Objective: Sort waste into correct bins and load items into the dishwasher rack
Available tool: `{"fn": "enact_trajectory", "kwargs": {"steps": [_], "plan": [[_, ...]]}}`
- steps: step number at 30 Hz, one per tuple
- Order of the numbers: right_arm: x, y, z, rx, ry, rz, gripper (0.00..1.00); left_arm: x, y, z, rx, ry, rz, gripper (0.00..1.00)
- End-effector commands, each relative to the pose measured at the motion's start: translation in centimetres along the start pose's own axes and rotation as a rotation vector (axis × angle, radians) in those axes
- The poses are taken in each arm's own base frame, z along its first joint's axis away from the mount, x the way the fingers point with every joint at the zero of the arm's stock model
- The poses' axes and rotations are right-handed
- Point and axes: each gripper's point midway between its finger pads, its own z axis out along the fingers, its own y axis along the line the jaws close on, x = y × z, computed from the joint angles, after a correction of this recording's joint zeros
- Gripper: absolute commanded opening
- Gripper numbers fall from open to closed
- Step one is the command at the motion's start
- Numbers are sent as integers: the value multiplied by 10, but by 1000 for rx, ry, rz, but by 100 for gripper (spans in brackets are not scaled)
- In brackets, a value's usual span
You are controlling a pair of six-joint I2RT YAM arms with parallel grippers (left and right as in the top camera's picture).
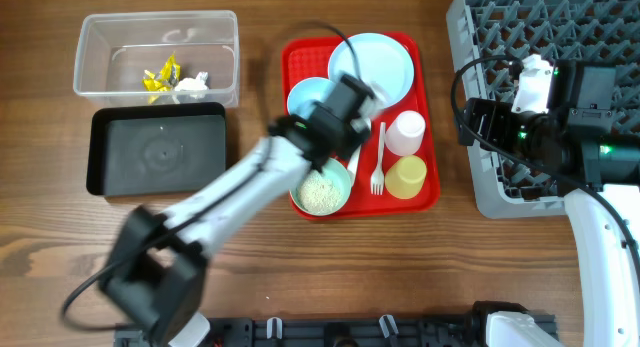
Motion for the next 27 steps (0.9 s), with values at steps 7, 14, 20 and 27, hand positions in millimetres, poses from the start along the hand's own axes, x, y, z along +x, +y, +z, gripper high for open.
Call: {"fn": "enact_trajectory", "kwargs": {"steps": [7, 14, 20, 27], "plan": [[-7, -2, -1, 13, -18, 12, 100, 38, 266, -16, -362, -151, -417, 18], [-5, -2, -1, 13, -9, 14, 100, 74, 289, -16, -219, -153, -520, 100], [-6, -2, -1, 13, -16, 12, 100, 0, 176, -38, 85, -238, -329, 92], [-5, -3, -1, 14, -11, 10, 99, 18, 54, 21, 103, 26, -111, 89]]}}
